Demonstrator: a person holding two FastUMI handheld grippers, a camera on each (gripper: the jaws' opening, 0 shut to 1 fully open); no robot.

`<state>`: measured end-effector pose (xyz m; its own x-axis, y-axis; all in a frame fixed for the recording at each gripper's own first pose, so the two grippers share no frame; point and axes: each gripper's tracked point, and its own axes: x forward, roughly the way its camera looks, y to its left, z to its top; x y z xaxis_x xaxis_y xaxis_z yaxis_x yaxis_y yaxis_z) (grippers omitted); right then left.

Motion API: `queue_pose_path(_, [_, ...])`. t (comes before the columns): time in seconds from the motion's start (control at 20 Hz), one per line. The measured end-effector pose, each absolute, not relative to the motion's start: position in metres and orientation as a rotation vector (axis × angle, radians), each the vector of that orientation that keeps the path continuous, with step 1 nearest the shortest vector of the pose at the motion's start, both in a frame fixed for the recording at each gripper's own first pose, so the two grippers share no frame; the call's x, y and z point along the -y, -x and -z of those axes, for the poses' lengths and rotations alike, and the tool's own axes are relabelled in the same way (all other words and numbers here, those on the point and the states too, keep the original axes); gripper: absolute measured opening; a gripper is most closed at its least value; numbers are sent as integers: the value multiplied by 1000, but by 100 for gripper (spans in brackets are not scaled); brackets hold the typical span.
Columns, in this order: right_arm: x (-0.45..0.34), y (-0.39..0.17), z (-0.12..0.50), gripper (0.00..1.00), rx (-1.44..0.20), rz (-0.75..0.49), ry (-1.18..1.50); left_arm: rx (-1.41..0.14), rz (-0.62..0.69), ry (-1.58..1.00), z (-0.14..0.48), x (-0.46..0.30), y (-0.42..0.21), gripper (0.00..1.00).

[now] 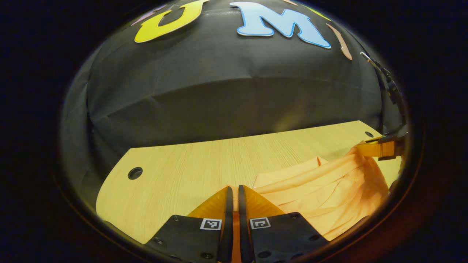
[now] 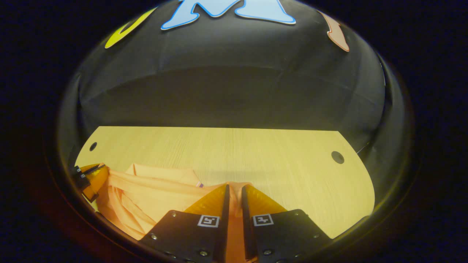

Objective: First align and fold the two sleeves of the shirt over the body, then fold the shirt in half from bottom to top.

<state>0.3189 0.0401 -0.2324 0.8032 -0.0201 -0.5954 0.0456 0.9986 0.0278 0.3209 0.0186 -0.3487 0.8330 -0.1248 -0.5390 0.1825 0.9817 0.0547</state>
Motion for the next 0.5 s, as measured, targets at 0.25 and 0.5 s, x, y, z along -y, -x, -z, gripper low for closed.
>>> queue_pose_path(0.25, [-46,-311,220,30,-614,14,-1,-558,154,-72,340,-23,-314,58])
queue_pose_path(0.5, [-51,-297,196,70,-557,-17,94,-530,126,-50,318,-35,-303,89])
